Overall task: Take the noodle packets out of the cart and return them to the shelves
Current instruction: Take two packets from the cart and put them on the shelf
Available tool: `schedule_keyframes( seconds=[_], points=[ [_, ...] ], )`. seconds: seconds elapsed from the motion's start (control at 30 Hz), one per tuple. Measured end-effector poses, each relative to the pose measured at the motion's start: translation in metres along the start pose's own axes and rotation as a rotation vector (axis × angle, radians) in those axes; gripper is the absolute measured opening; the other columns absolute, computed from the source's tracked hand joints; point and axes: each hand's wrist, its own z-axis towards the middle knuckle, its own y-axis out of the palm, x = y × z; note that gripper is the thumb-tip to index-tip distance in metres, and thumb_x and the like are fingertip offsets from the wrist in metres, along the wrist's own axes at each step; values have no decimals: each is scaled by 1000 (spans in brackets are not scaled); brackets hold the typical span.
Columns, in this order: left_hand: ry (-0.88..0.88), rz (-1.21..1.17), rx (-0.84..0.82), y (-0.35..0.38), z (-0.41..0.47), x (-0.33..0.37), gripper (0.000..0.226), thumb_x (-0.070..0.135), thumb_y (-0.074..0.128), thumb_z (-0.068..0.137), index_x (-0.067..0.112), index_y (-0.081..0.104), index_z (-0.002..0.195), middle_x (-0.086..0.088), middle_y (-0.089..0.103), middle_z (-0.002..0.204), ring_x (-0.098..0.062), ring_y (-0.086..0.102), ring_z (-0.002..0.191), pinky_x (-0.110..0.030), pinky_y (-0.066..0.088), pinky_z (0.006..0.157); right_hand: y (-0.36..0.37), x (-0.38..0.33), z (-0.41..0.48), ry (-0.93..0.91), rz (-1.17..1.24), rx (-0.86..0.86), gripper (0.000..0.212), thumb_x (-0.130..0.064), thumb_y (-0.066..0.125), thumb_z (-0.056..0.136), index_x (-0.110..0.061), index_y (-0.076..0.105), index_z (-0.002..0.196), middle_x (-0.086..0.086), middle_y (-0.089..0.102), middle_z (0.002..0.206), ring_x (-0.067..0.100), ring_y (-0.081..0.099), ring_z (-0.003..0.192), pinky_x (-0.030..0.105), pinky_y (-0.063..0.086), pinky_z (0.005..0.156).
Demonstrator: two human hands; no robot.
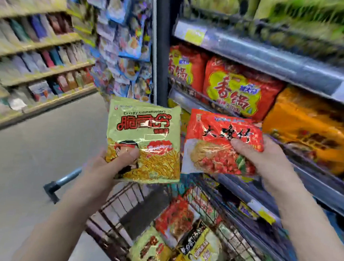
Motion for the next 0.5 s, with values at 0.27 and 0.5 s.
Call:
schedule_keyframes(
  seconds=[0.27,0.5],
  points=[
    [197,12,-242,14,-11,61,87,62,96,43,18,73,115,-4,79,110,-21,76,99,-30,61,78,-22,-76,-117,-133,34,293,52,-46,86,61,-26,71,108,-3,81,103,19,78,94,35,65,80],
    [126,-24,-432,43,-35,72,114,69,96,33,27,62,134,4,72,129,-25,62,127,-56,37,116,-35,-104,-221,-152,-33,518,56,-47,82,64,-27,68,115,-5,81,102,18,79,92,42,58,87]
  ],
)
